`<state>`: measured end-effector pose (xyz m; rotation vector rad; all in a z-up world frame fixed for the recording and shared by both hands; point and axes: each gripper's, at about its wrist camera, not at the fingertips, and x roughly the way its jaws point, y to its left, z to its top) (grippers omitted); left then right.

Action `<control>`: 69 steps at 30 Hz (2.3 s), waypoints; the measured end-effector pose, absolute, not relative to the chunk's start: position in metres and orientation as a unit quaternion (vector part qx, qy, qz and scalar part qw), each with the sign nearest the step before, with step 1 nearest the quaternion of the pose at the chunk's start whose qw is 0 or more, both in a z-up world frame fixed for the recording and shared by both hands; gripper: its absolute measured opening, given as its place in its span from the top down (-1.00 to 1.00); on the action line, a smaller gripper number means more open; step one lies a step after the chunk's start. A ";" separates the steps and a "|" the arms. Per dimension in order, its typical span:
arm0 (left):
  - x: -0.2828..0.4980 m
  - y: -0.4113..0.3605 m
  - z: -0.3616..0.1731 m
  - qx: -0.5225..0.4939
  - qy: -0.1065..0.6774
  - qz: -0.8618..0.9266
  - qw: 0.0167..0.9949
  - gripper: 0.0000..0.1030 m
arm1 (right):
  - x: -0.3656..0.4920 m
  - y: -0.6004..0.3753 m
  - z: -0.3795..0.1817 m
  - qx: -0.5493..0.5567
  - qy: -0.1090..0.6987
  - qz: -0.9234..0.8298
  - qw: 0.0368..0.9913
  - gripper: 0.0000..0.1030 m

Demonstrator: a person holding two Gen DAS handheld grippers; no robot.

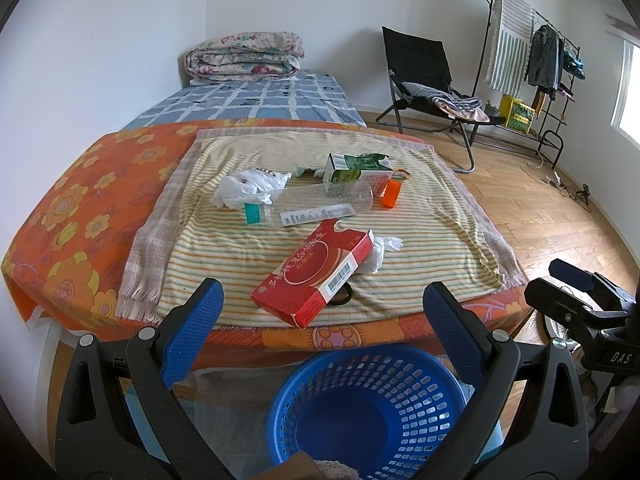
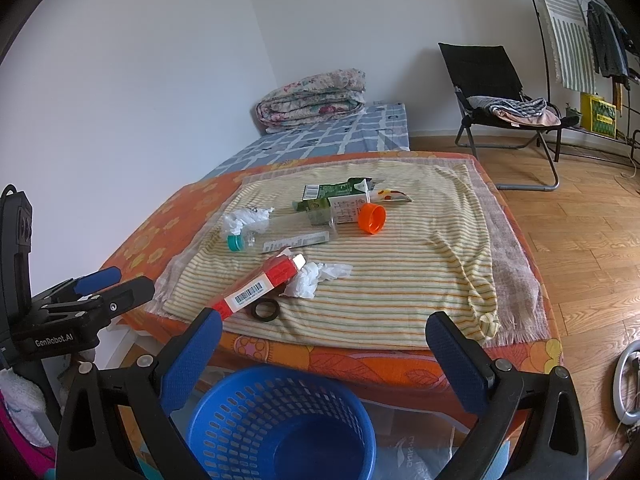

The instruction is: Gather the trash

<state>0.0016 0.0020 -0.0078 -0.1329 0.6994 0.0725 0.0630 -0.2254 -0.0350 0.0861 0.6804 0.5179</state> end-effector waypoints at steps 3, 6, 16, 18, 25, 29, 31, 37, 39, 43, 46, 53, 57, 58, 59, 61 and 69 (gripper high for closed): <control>0.000 0.006 -0.010 -0.065 0.344 0.037 0.936 -0.97 | 0.062 -0.223 -0.035 0.040 0.329 0.251 0.909 -1.00; -0.001 0.012 -0.014 -0.063 0.348 0.042 0.934 -0.97 | 0.062 -0.222 -0.036 0.037 0.329 0.250 0.910 -1.00; 0.007 0.020 -0.028 -0.047 0.376 0.019 0.925 -0.97 | 0.074 -0.229 -0.042 0.056 0.330 0.241 0.911 -1.00; 0.014 0.016 -0.031 -0.033 0.388 0.007 0.921 -0.97 | 0.080 -0.228 -0.044 0.063 0.340 0.248 0.905 -1.00; 0.044 0.000 -0.051 0.024 0.421 -0.021 0.907 -0.97 | 0.111 -0.220 -0.057 0.075 0.385 0.261 0.882 -1.00; 0.064 -0.008 -0.065 0.073 0.434 -0.018 0.898 -0.74 | 0.134 -0.217 -0.066 0.089 0.408 0.262 0.870 -0.97; 0.073 -0.006 -0.074 0.072 0.449 -0.022 0.890 -0.71 | 0.143 -0.213 -0.067 0.088 0.412 0.263 0.868 -0.95; 0.093 -0.003 -0.098 0.086 0.480 -0.018 0.873 -0.47 | 0.167 -0.198 -0.075 0.099 0.428 0.283 0.853 -0.85; 0.096 -0.007 -0.103 0.105 0.483 -0.019 0.869 -0.47 | 0.177 -0.193 -0.082 0.112 0.439 0.291 0.843 -0.81; 0.101 -0.010 -0.110 0.133 0.484 -0.012 0.865 -0.43 | 0.194 -0.183 -0.098 0.142 0.467 0.300 0.820 -0.65; 0.106 -0.006 -0.110 0.135 0.485 -0.006 0.864 -0.22 | 0.203 -0.176 -0.107 0.154 0.479 0.300 0.811 -0.63; 0.117 0.019 -0.100 0.097 0.482 0.008 0.871 0.05 | 0.213 -0.160 -0.121 0.160 0.498 0.314 0.792 -0.39; 0.126 0.029 -0.096 0.082 0.478 0.017 0.874 0.05 | 0.219 -0.150 -0.125 0.161 0.503 0.322 0.786 -0.27; 0.127 0.030 -0.096 0.080 0.478 0.017 0.875 0.05 | 0.220 -0.148 -0.125 0.162 0.503 0.323 0.785 -0.26; 0.130 0.030 -0.097 0.077 0.479 0.016 0.874 0.05 | 0.221 -0.145 -0.127 0.161 0.503 0.322 0.785 -0.26; 0.135 0.030 -0.100 0.071 0.482 0.009 0.873 0.05 | 0.223 -0.142 -0.128 0.159 0.505 0.322 0.785 -0.19; 0.139 0.027 -0.091 0.044 0.468 -0.024 0.882 0.58 | 0.227 -0.125 -0.137 0.146 0.520 0.320 0.778 0.38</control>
